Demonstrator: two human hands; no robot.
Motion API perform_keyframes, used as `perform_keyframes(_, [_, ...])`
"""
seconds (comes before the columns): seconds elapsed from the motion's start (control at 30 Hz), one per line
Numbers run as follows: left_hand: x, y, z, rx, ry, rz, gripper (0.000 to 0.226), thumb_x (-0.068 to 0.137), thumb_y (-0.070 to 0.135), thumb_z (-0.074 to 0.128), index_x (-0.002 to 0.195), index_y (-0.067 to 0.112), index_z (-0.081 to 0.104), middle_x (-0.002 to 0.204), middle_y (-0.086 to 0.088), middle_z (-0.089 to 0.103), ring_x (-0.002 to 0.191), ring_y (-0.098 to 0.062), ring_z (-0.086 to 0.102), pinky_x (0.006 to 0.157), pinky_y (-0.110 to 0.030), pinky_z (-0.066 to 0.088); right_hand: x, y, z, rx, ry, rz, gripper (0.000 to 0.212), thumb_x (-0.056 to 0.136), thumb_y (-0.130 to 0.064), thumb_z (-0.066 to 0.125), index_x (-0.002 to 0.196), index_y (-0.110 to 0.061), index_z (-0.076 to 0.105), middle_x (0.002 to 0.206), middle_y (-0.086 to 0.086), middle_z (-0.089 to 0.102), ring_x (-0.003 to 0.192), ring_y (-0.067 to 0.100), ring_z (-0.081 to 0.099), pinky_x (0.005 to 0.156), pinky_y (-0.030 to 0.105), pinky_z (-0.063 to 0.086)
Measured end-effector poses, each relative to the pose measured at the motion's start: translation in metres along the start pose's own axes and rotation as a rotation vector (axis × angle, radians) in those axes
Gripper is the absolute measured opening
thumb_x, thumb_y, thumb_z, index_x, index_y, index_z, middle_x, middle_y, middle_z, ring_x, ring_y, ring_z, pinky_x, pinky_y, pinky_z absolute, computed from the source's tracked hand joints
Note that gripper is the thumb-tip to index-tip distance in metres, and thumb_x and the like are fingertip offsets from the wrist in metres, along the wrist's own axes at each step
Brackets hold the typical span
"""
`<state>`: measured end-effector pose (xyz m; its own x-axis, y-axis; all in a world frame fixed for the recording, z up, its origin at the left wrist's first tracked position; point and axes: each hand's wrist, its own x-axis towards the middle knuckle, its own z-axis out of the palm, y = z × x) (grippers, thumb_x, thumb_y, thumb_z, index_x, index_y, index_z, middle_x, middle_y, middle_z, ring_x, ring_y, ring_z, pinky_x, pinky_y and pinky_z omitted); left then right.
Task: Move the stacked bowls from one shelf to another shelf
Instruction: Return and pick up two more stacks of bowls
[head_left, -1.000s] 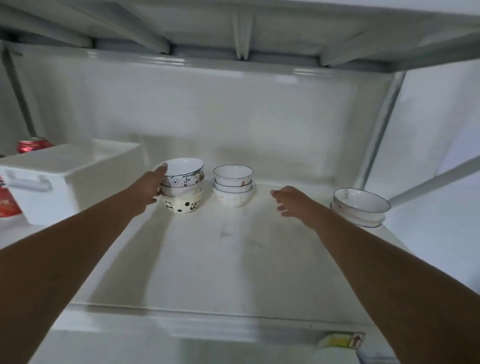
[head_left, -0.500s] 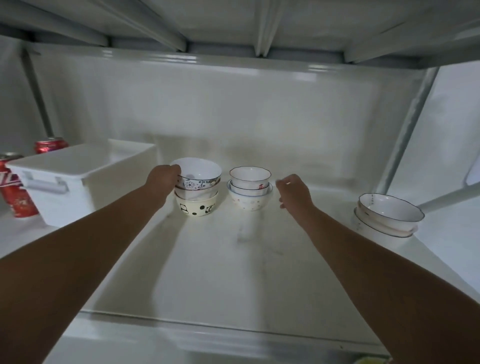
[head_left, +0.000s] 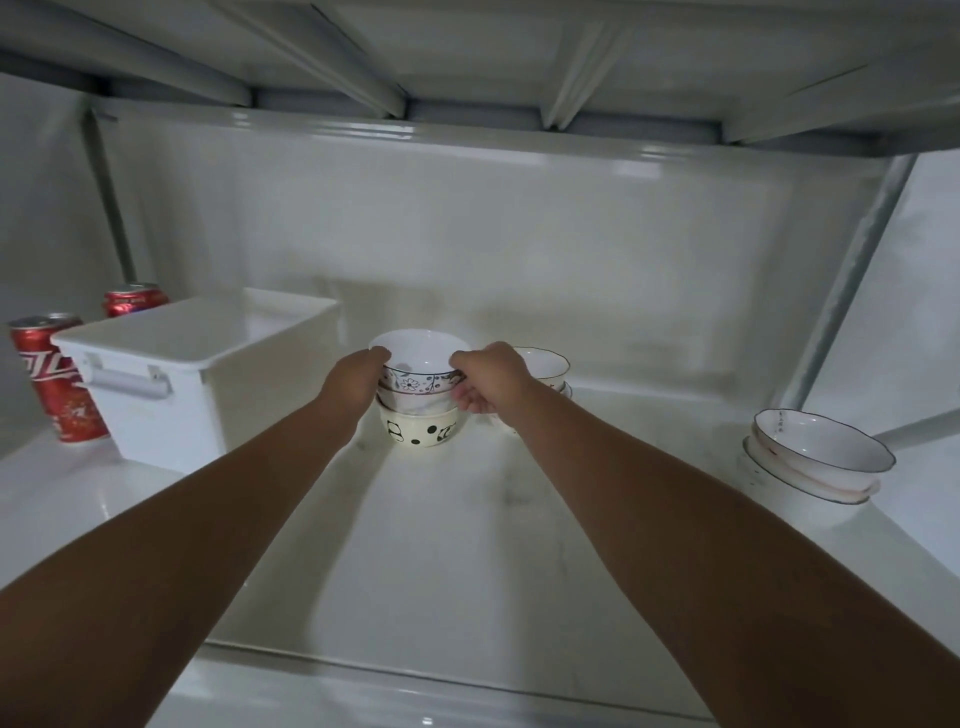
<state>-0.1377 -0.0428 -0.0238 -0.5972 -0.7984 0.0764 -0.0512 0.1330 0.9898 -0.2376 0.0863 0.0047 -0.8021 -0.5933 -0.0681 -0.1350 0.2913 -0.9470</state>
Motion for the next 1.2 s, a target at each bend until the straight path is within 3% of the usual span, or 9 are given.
perform_keyframes(0.1, [-0.002, 0.001, -0.001, -0.050, -0.045, 0.032, 0.017, 0.099, 0.030, 0.047, 0.099, 0.019, 0.058, 0.105, 0.000, 0.057, 0.104, -0.018, 0.049, 0.089, -0.029, 0.033, 0.005, -0.001, 0.001, -0.066, 0.079, -0.014, 0.012, 0.081, -0.007, 0.051, 0.072, 0.000, 0.057, 0.064, 0.021, 0.066, 0.038, 0.020, 0.045, 0.038, 0.015, 0.036])
perform_keyframes(0.23, [0.002, 0.001, -0.005, -0.109, -0.116, 0.023, 0.033, 0.100, 0.041, 0.036, 0.098, 0.024, 0.064, 0.119, 0.005, 0.059, 0.113, -0.013, 0.050, 0.102, -0.033, 0.033, 0.006, -0.006, -0.010, -0.081, 0.145, -0.049, 0.016, 0.082, -0.005, 0.050, 0.067, -0.003, 0.055, 0.054, 0.014, 0.061, 0.035, 0.018, 0.039, 0.037, 0.013, 0.035])
perform_keyframes(0.3, [0.005, -0.001, -0.004, -0.098, -0.142, 0.016, 0.038, 0.100, 0.043, 0.036, 0.111, 0.022, 0.065, 0.123, 0.005, 0.060, 0.117, -0.014, 0.051, 0.111, -0.036, 0.031, 0.006, -0.011, -0.022, -0.036, 0.181, -0.068, 0.018, 0.082, -0.005, 0.052, 0.065, -0.004, 0.056, 0.055, 0.015, 0.061, 0.037, 0.018, 0.041, 0.039, 0.015, 0.035])
perform_keyframes(0.4, [0.010, -0.009, 0.001, -0.139, -0.135, 0.000, 0.021, 0.099, 0.038, 0.045, 0.101, 0.025, 0.061, 0.109, 0.000, 0.061, 0.104, -0.017, 0.052, 0.105, -0.037, 0.038, 0.003, -0.024, -0.057, 0.012, 0.243, -0.086, 0.017, 0.082, -0.005, 0.054, 0.067, -0.002, 0.062, 0.060, 0.016, 0.064, 0.037, 0.017, 0.049, 0.038, 0.015, 0.036])
perform_keyframes(0.47, [0.012, -0.016, 0.007, -0.155, -0.129, -0.035, 0.018, 0.097, 0.038, 0.047, 0.104, 0.024, 0.056, 0.109, -0.005, 0.057, 0.098, -0.019, 0.051, 0.090, -0.034, 0.045, -0.004, -0.028, -0.096, -0.018, 0.300, -0.089, 0.016, 0.083, -0.005, 0.054, 0.071, 0.000, 0.064, 0.058, 0.014, 0.063, 0.034, 0.013, 0.051, 0.036, 0.013, 0.035])
perform_keyframes(0.63, [0.021, -0.029, 0.018, -0.237, -0.087, -0.097, 0.018, 0.094, 0.032, 0.050, 0.078, 0.024, 0.050, 0.073, -0.002, 0.045, 0.059, -0.017, 0.040, 0.055, -0.025, 0.030, -0.042, -0.013, -0.218, -0.165, 0.545, -0.010, 0.015, 0.085, -0.003, 0.053, 0.076, 0.003, 0.063, 0.059, 0.013, 0.062, 0.026, 0.007, 0.048, 0.031, 0.011, 0.033])
perform_keyframes(0.87, [0.026, -0.037, 0.019, -0.281, -0.074, -0.089, 0.017, 0.081, 0.033, 0.051, 0.069, 0.021, 0.048, 0.060, -0.002, 0.036, 0.027, -0.008, 0.033, 0.044, -0.015, 0.024, -0.107, 0.043, -0.328, -0.260, 0.789, 0.207, 0.014, 0.084, 0.001, 0.055, 0.071, 0.005, 0.060, 0.039, 0.010, 0.058, 0.026, 0.012, 0.045, 0.030, 0.014, 0.035])
perform_keyframes(1.03, [0.031, -0.041, 0.018, -0.274, -0.064, -0.047, 0.024, 0.059, 0.040, 0.055, 0.074, 0.021, 0.055, 0.076, -0.010, 0.048, 0.053, -0.021, 0.045, 0.052, -0.022, 0.032, -0.126, 0.073, -0.340, -0.189, 0.821, 0.260, 0.017, 0.085, 0.001, 0.054, 0.070, 0.003, 0.059, 0.036, 0.009, 0.056, 0.029, 0.013, 0.045, 0.032, 0.013, 0.036])
perform_keyframes(1.2, [0.020, -0.038, 0.021, -0.316, -0.110, -0.038, 0.021, 0.068, 0.030, 0.047, 0.079, 0.013, 0.053, 0.046, -0.005, 0.042, 0.026, -0.015, 0.034, 0.045, -0.012, 0.034, -0.128, 0.082, -0.335, -0.119, 0.813, 0.245, 0.013, 0.086, 0.001, 0.052, 0.076, 0.005, 0.060, 0.044, 0.012, 0.059, 0.023, 0.010, 0.045, 0.030, 0.012, 0.034])
